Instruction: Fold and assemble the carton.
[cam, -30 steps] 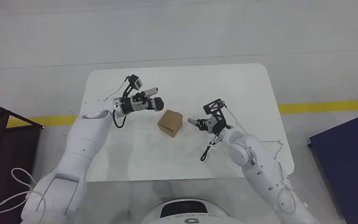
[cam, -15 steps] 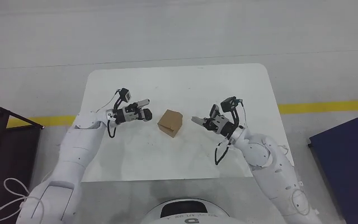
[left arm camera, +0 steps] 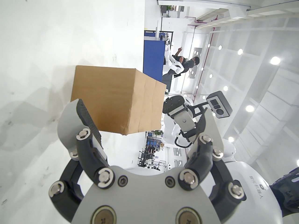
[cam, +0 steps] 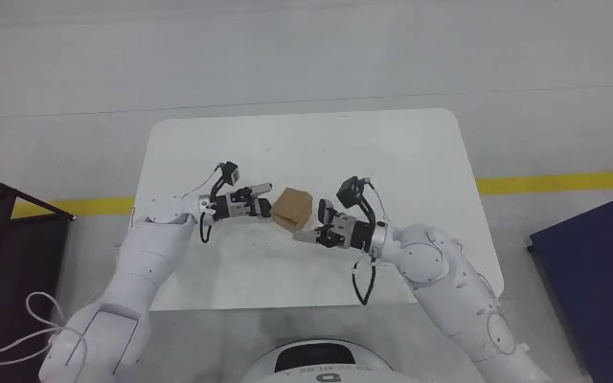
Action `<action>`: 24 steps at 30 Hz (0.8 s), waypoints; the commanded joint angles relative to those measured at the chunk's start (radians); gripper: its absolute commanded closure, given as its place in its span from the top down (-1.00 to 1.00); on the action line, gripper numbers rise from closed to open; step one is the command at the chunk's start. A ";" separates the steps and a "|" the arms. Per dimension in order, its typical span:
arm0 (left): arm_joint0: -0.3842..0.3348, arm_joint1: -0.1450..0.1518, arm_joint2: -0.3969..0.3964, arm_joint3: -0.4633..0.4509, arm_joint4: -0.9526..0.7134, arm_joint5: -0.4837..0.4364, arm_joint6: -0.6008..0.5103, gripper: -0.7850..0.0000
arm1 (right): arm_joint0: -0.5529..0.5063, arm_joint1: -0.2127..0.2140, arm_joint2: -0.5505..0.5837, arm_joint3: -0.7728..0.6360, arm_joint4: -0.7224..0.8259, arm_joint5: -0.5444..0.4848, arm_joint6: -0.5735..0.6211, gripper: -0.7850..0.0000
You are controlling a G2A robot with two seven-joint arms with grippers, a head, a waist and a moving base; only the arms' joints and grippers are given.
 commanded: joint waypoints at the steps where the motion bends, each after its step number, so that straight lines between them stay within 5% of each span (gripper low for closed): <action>1: -0.001 -0.003 0.007 0.004 -0.002 -0.003 -0.003 1.00 | 0.020 -0.002 -0.017 0.016 -0.014 0.021 0.007 0.93; 17: -0.001 -0.027 0.047 -0.004 -0.031 0.013 -0.033 1.00 | 0.108 -0.014 -0.091 0.099 -0.032 0.078 0.001 0.74; 24: -0.005 -0.028 0.047 -0.005 -0.034 0.006 -0.036 1.00 | 0.140 -0.023 -0.099 0.161 0.085 0.108 -0.020 -0.02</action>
